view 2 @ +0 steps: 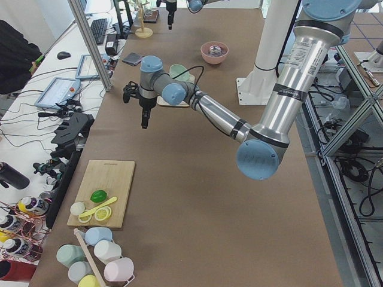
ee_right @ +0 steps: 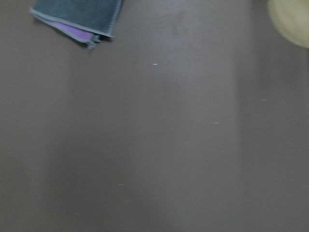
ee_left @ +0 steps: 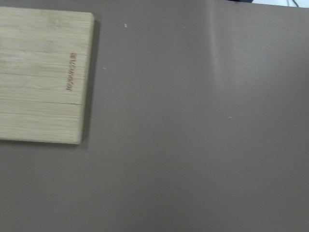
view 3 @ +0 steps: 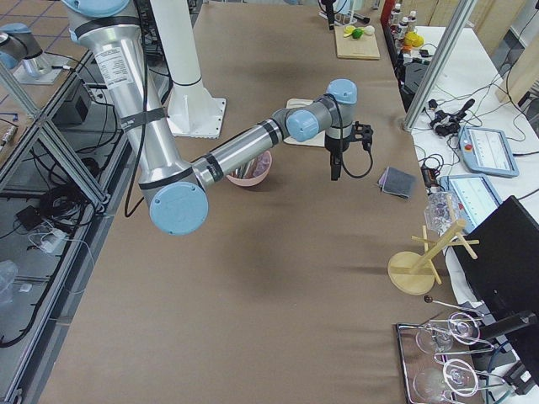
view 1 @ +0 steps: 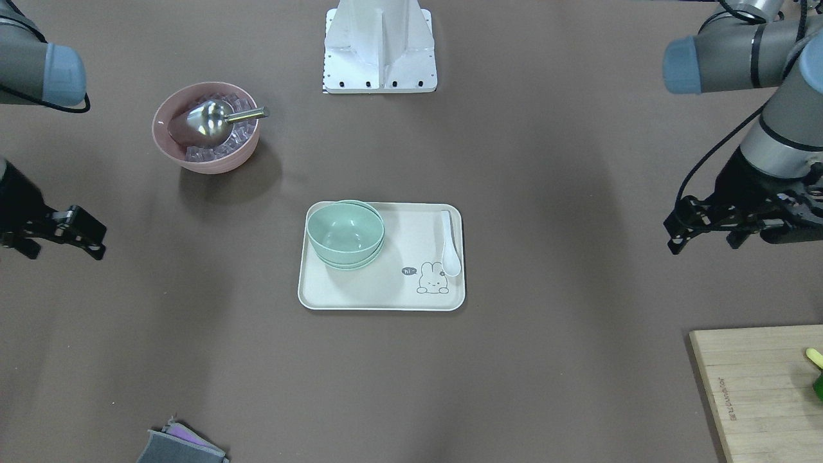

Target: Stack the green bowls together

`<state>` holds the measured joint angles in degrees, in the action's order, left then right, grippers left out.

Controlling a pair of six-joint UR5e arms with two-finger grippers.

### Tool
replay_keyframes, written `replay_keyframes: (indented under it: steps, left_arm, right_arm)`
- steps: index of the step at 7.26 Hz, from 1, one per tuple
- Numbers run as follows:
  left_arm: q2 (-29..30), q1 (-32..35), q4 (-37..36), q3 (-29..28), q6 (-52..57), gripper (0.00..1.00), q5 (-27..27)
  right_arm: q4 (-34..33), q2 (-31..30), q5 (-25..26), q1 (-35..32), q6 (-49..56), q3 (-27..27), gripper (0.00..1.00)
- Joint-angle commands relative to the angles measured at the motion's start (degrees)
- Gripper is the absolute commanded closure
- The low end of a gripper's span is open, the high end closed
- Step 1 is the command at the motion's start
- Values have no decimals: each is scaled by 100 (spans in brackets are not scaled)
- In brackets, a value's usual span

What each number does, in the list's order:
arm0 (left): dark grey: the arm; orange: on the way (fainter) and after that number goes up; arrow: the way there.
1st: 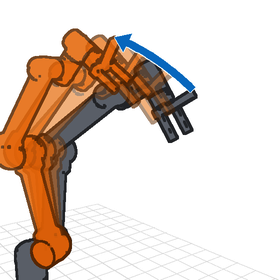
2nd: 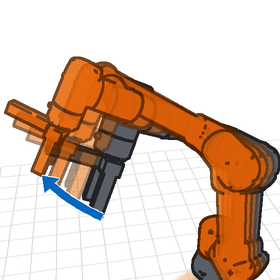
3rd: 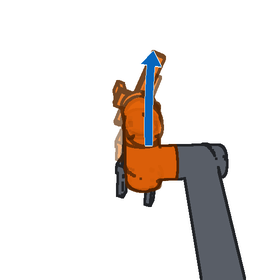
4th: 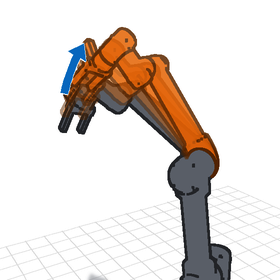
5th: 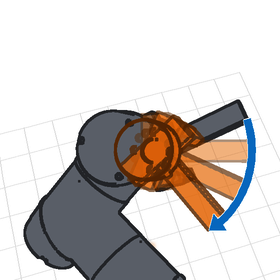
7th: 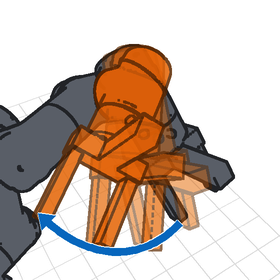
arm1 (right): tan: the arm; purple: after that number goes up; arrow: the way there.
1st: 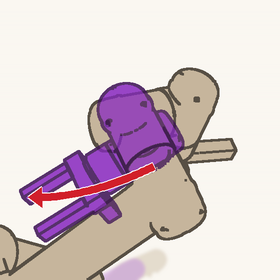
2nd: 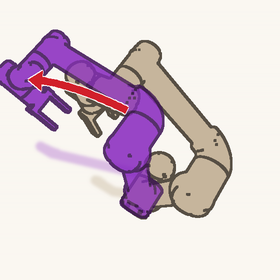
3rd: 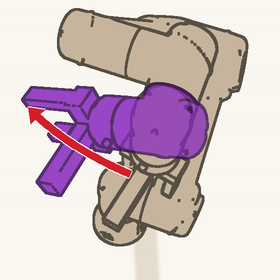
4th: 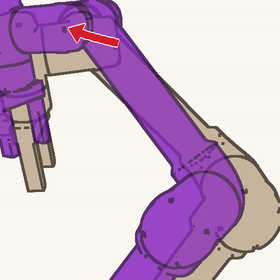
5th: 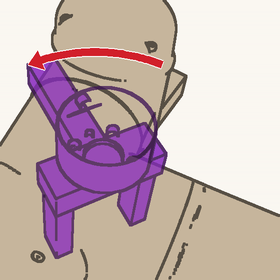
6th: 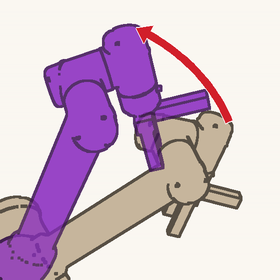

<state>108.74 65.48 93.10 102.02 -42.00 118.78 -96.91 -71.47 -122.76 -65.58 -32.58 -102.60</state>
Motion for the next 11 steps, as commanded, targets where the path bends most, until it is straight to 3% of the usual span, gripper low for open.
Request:
replay_keyframes:
  steps: [1, 2, 3, 4, 6, 10, 11]
  left_arm:
    - [-561, 402, -204, 125, 1046, 2, 75]
    - [-886, 900, -230, 73, 2420, 2, 76]
    - [-1150, 1471, -196, -188, 3095, 2, 215]
    - [-1388, 1598, -91, -365, 3354, 2, 634]
    - [-1425, 1661, -99, -419, 3356, 2, 647]
    - [-1943, 2125, -90, -586, 3365, 2, 708]
    - [-2022, 2283, -90, -682, 3365, 2, 1056]
  right_arm:
    - [-1197, -313, 236, -838, 2239, -147, 0]
    - [-1190, -576, 9, -1287, 2873, -111, 0]
    - [-1155, -909, -159, -1656, 3419, -111, 0]
    - [-1146, -1243, -386, -1921, 3790, -111, 0]
    - [-1085, -1816, -897, -2361, 4223, -67, 0]
    - [-1085, -2196, -942, -2495, 4453, 46, 0]
    - [-1085, -2187, -942, -2504, 4444, 73, 0]
